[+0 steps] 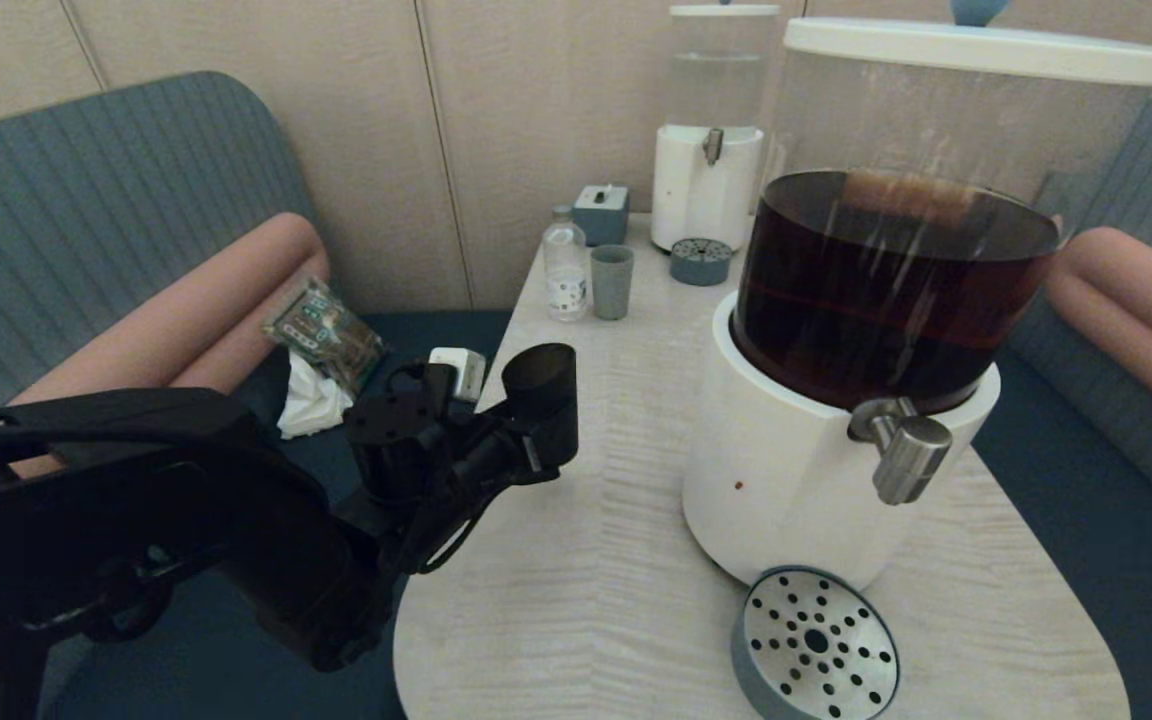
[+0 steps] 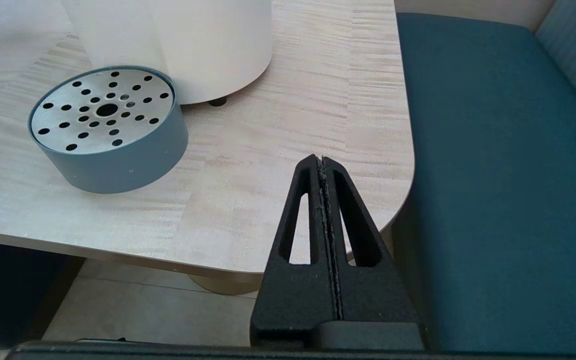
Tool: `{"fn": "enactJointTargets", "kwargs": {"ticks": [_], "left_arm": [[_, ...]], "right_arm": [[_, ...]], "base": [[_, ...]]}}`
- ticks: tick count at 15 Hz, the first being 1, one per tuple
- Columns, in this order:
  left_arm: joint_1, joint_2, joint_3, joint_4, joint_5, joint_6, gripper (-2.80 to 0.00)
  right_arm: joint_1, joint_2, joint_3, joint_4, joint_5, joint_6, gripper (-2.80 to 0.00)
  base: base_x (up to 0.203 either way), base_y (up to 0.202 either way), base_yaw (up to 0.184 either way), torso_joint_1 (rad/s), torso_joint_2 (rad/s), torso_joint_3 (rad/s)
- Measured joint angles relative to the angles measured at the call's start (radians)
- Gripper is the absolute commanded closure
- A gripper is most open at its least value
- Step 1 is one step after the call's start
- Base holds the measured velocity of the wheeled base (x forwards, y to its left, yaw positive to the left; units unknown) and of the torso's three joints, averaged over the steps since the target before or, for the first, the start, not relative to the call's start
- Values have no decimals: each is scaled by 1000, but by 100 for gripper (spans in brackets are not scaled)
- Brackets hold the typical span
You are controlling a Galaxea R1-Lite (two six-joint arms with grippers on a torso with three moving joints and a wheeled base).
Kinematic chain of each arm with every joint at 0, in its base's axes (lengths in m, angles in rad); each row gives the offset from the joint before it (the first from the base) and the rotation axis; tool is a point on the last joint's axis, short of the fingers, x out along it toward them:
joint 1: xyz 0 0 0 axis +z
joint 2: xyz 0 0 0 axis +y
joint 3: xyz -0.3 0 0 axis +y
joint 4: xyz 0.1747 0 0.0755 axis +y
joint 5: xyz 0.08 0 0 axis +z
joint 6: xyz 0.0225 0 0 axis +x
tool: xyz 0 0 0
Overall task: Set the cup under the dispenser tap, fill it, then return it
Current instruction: Place the cup next to the water dispenser
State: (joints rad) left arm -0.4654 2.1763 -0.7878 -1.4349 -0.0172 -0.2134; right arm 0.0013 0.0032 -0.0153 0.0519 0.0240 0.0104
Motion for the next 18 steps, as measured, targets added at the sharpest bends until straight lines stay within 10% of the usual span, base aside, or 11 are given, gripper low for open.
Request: {"fn": "enactJointTargets", "kwargs": {"ticks": [18], "left_arm": [[51,237,-140,-65,0,42,0]], "right_arm": [[0,0,0,0,0,0,0]], "base": [[0,0,0,0,0,0]]}}
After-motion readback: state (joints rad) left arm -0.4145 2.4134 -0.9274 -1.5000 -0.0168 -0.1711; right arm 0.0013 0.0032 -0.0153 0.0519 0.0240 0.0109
